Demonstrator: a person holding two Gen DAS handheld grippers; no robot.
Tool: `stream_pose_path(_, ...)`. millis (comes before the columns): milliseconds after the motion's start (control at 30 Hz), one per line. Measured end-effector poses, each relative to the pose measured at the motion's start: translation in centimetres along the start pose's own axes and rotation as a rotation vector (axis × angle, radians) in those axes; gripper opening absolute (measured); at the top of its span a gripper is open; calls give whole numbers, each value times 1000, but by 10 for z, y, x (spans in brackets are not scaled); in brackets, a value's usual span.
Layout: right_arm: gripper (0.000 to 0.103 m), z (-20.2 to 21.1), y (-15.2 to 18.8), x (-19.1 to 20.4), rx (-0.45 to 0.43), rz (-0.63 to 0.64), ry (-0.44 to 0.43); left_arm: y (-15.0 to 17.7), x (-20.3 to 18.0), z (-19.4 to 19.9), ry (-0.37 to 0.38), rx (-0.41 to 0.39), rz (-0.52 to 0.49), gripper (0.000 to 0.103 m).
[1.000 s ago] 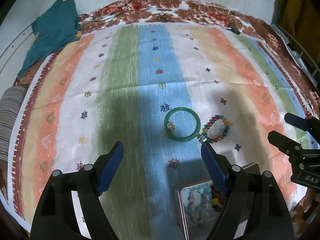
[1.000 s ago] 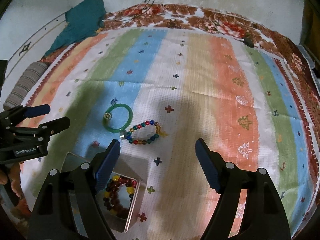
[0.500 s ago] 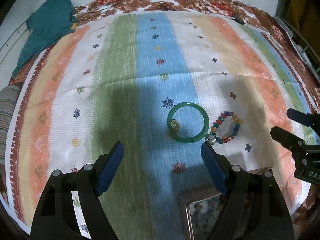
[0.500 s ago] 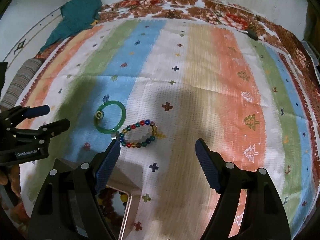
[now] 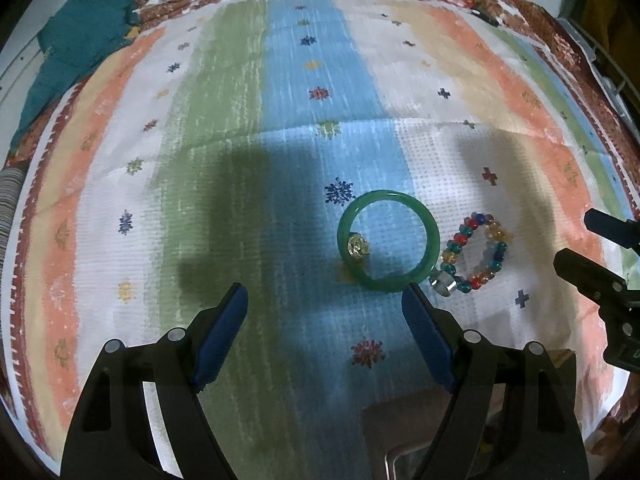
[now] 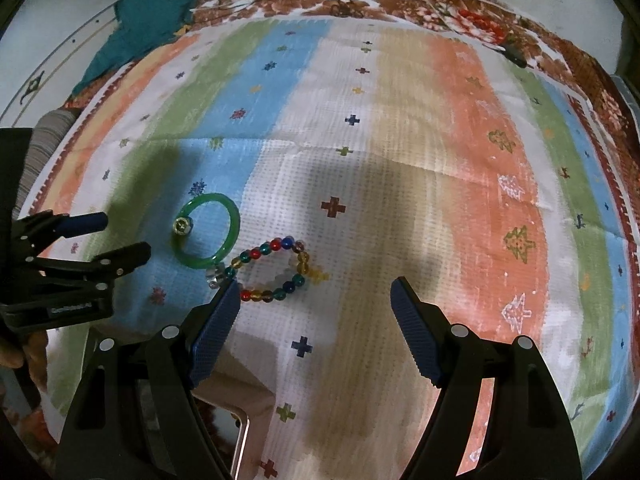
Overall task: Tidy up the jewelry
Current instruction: 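Move left tool to green jade bangle while right tool moves to multicolor bead bracelet, then close left tool on jade bangle rim while right tool closes on multicolor bracelet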
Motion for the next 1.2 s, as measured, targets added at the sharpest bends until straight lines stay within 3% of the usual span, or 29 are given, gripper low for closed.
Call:
stream_pose_path(367,77,-31,3,-9,62,-41,-14,-6,1,-22,13,33,20,79)
stream_pose_path(900,76,-61,-6,-3,99,12,23,-10,1,-45,8,73,12,73)
stream_pose_path(1000,65,-70,-4,-3,116,26,36,-11,1,-50,2,72,9,73)
stream_pose_path(1133,59,-73,-5,-2,106,50,61,-9,1,-50,-14,61,-11,67)
stream_pose_path(1200,44,-72,-5,-2,100,53,61,-7,3,-49,-11,63,-10,58)
Point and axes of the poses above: each gripper's, at about its wrist camera, not at the fingertips, and z roughly against the way its jaws point, x to its left, y to its underside, the point moved 10 cm from there along -z, roughly the way its jaws point, and after that the axes turned 2 degrees about x, right-handed, at the moved point
